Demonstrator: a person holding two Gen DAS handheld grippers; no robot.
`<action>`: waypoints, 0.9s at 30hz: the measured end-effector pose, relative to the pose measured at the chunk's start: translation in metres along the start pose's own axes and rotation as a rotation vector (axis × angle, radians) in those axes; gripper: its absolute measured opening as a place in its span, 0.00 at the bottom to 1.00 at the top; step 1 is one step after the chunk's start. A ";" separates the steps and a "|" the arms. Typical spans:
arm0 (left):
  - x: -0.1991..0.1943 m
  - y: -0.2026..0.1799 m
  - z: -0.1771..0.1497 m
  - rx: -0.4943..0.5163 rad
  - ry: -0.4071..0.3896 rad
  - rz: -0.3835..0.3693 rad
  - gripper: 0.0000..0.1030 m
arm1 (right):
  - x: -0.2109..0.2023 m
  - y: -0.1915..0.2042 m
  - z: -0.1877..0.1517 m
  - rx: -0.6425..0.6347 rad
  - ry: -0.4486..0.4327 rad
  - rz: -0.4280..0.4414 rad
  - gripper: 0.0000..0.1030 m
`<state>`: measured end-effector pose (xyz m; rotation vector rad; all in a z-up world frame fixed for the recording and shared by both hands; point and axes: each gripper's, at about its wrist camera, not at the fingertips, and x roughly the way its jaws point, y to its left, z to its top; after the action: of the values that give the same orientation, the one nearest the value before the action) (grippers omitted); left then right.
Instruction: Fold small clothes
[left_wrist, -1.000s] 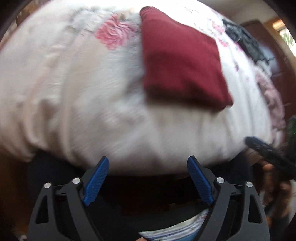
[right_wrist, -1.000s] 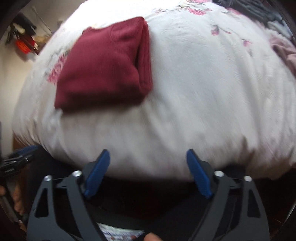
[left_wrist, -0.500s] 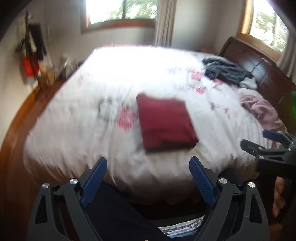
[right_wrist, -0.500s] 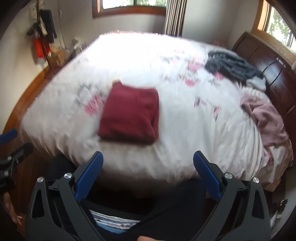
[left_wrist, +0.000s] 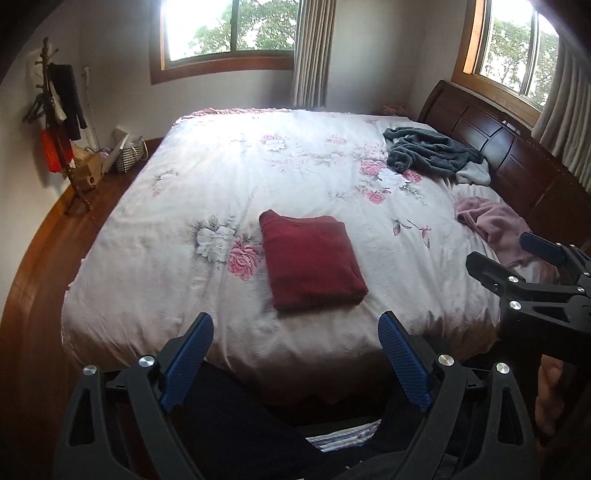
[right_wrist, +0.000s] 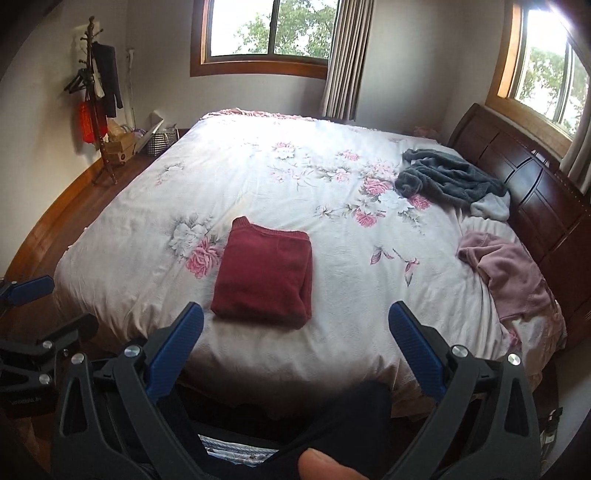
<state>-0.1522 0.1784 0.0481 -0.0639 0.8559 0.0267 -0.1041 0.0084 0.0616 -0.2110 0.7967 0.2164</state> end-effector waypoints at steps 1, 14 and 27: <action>0.004 0.000 0.000 -0.005 0.005 0.009 0.88 | 0.002 0.000 0.000 0.002 0.004 0.003 0.97; 0.018 0.003 0.000 -0.037 0.034 -0.001 0.88 | 0.015 0.006 0.004 0.009 0.029 0.014 0.97; 0.023 0.003 0.003 -0.039 0.038 -0.019 0.88 | 0.017 0.009 0.006 -0.003 0.023 0.006 0.97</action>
<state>-0.1351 0.1817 0.0321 -0.1091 0.8926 0.0240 -0.0910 0.0202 0.0528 -0.2146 0.8198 0.2210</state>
